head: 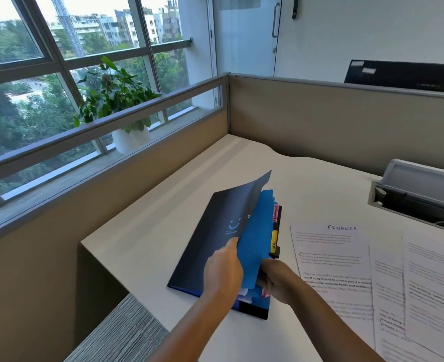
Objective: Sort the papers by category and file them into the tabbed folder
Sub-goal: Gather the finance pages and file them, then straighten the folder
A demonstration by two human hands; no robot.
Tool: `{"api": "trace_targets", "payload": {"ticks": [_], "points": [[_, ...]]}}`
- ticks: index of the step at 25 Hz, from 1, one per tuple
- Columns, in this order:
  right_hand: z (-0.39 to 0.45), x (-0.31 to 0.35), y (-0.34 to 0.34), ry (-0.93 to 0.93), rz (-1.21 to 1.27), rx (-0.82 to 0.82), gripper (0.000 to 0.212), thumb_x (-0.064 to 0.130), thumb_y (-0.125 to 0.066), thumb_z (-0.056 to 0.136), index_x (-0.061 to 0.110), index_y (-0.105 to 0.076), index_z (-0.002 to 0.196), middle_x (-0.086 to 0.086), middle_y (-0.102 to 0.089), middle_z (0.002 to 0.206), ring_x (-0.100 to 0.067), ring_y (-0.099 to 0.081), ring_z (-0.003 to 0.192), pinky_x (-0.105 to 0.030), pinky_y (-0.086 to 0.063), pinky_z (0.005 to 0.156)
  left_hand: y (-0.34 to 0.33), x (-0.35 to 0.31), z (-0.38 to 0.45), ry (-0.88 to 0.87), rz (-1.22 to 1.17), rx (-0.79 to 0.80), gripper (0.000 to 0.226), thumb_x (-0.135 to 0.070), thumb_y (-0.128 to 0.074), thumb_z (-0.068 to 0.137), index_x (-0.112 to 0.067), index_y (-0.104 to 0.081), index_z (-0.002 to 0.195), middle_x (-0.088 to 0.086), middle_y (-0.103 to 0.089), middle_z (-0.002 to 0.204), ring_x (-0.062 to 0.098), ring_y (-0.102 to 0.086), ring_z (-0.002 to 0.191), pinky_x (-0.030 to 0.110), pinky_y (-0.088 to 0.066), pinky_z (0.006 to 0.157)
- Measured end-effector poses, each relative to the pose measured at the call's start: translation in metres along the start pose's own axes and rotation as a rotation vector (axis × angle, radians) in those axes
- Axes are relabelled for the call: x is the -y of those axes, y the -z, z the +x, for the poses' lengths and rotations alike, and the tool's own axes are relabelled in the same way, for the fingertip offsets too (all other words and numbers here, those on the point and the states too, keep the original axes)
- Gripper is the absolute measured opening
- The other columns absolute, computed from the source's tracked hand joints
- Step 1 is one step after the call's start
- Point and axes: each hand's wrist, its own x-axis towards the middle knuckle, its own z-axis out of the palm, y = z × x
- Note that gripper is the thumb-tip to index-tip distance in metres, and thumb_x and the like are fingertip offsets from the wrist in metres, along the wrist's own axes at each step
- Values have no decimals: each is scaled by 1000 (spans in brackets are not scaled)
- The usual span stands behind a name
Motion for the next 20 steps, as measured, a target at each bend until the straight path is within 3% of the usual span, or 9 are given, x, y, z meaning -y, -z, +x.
{"api": "trace_targets", "payload": {"ticks": [6,10,12,15,18,20], "points": [[-34,9,55,130,19,-125,19,12,-42,95,9,-60,102,-14,-70,102,-26,-70,90,-29,-59,69,-20,10,30,-54,82,52,36,-24,-39,97,-19,-40,132,3,-64,112,13,-64,92,21,-50,71],[-68,-17,101,202,-4,-229,20,15,-44,96,11,-61,103,-12,-71,100,-27,-70,86,-34,-57,70,-40,19,34,-77,71,157,21,-32,-44,93,-19,-51,108,-5,-59,90,6,-54,67,15,-41,53],[-84,-43,120,210,-35,-300,20,14,-43,96,11,-62,102,-9,-72,94,-25,-70,79,-31,-54,67,-51,22,34,-106,101,198,20,-35,-47,91,-20,-52,103,-8,-52,85,5,-51,64,14,-33,48],[-100,-83,148,313,-223,-552,22,8,-45,94,22,-61,96,9,-74,75,-16,-68,77,-19,-47,66,-63,17,22,-137,106,244,19,-39,-47,90,-24,-52,101,-8,-57,92,5,-54,69,19,-46,60],[-121,-104,173,438,-408,-839,37,8,-51,89,45,-50,90,38,-64,75,-1,-64,80,-4,-42,69,-84,-3,-6,-259,46,246,30,-40,-46,91,-26,-50,117,-11,-53,125,9,-60,99,22,-47,82],[-135,-111,189,474,-434,-950,41,8,-52,88,49,-48,91,29,-68,83,-2,-63,87,-8,-44,77,-104,-20,-26,-400,-15,284,37,-43,-44,91,-26,-46,124,-12,-40,140,8,-50,119,23,-43,94]]}}
